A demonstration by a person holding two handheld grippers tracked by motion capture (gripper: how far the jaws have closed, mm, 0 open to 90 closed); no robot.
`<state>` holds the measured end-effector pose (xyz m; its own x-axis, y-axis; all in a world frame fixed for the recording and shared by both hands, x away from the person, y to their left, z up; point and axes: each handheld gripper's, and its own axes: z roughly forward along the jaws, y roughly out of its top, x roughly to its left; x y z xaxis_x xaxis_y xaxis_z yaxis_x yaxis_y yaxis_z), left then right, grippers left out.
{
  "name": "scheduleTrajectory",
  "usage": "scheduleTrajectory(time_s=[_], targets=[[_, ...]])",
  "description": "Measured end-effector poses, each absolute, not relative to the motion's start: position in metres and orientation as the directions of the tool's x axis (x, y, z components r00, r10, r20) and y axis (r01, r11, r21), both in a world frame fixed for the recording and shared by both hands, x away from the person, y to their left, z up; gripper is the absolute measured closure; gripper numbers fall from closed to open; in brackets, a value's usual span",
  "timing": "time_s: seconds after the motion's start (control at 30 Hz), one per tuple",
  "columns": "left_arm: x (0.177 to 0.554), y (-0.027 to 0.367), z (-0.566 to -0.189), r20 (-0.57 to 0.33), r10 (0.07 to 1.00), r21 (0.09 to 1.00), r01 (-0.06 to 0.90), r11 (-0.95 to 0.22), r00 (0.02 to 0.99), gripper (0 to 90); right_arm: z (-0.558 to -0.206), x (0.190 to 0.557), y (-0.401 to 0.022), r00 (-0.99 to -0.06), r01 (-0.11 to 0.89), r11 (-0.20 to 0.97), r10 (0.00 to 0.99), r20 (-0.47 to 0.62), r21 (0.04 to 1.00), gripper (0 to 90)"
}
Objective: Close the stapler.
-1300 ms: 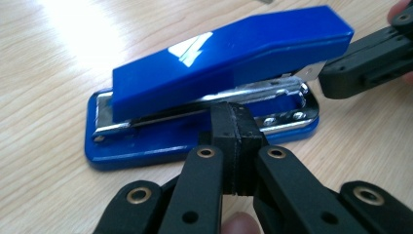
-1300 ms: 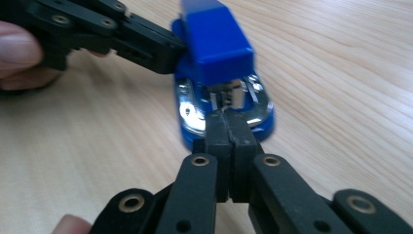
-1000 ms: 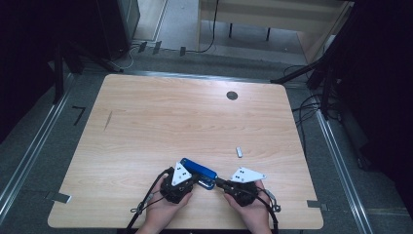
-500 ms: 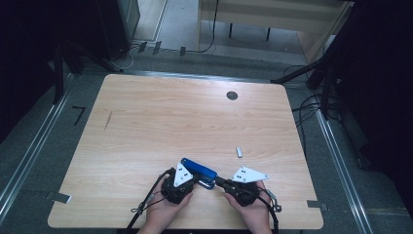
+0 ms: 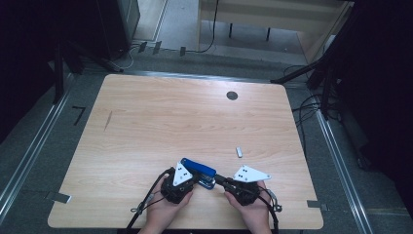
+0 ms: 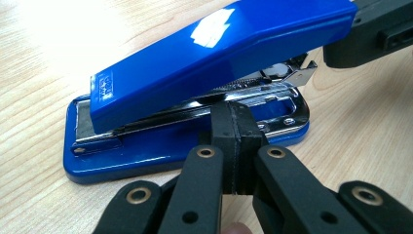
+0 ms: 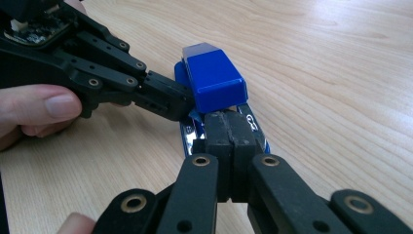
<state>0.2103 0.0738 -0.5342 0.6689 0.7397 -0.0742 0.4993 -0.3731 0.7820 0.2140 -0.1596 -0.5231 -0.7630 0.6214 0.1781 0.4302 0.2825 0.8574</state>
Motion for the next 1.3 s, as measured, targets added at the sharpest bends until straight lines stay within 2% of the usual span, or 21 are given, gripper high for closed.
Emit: scheduleTrajectory(time_s=[1.3], targets=[[0.208,0.072,-0.534,-0.044,0.739,0.785,0.48,-0.391,0.673,90.0,-0.492,0.219,-0.144,-0.787,0.34,0.266,0.605,0.119,0.902,90.0]])
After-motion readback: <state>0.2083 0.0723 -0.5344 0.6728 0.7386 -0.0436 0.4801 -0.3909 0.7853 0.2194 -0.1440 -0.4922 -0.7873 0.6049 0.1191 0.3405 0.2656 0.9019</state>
